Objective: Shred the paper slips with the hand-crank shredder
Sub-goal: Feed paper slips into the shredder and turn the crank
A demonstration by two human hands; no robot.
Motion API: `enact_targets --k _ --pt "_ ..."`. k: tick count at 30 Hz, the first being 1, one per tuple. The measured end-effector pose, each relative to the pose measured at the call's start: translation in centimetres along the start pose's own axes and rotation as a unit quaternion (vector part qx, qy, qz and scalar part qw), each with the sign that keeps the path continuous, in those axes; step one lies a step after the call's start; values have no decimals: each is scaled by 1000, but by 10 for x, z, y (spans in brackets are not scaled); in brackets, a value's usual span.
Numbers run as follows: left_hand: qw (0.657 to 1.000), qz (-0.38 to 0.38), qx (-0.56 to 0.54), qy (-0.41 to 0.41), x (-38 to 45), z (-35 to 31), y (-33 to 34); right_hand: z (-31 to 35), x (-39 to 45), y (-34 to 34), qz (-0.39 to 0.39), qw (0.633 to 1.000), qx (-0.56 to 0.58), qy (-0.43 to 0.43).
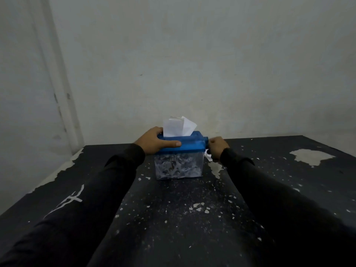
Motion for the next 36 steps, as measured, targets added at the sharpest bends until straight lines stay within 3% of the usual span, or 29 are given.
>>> enact_targets --k 4,7,10,14,19,23,25,27,28,30,32,36 --pt "1000 14 0 -3 1 -3 -1 -16 -43 -4 -20 999 -12 -22" --pt "1000 12 4 -7 2 -5 -1 11 -63 -22 -50 990 122 -46" --pt "1000 13 -1 -4 1 -4 0 44 -54 -37 17 975 217 -40" --pt "1000 7 -5 -2 2 -2 -1 51 -16 -45 3 991 121 -50" --pt "1000 21 1 8 -1 -6 1 37 8 -22 -50 990 121 -56" --pt "1000 19 3 12 -2 -6 2 8 1 -6 -43 999 24 -18" --pt "1000 17 5 8 -4 -5 3 12 -1 -13 -100 992 -27 -71" --pt "1000 0 12 4 -3 0 1 34 -11 -22 -197 966 -11 -169" --pt "1000 -12 25 4 -3 2 0 52 -20 -24 -209 951 -1 -229" --pt "998 -30 46 9 -3 5 -2 83 -31 -15 -128 941 -30 -311" --pt "997 -42 71 6 -2 9 -3 95 -32 3 -26 952 -93 -292" --pt "987 -72 140 22 2 8 -7 95 -25 20 -6 963 -94 -251"
Point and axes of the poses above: each hand's wrist, its own x-axis towards the middle knuckle, its own y-axis out of the palm, z = x × y, the point moved 3 cm from there along x, towards the middle knuckle, and after that the axes turned 2 degrees about -z, right-handed, at the moved point
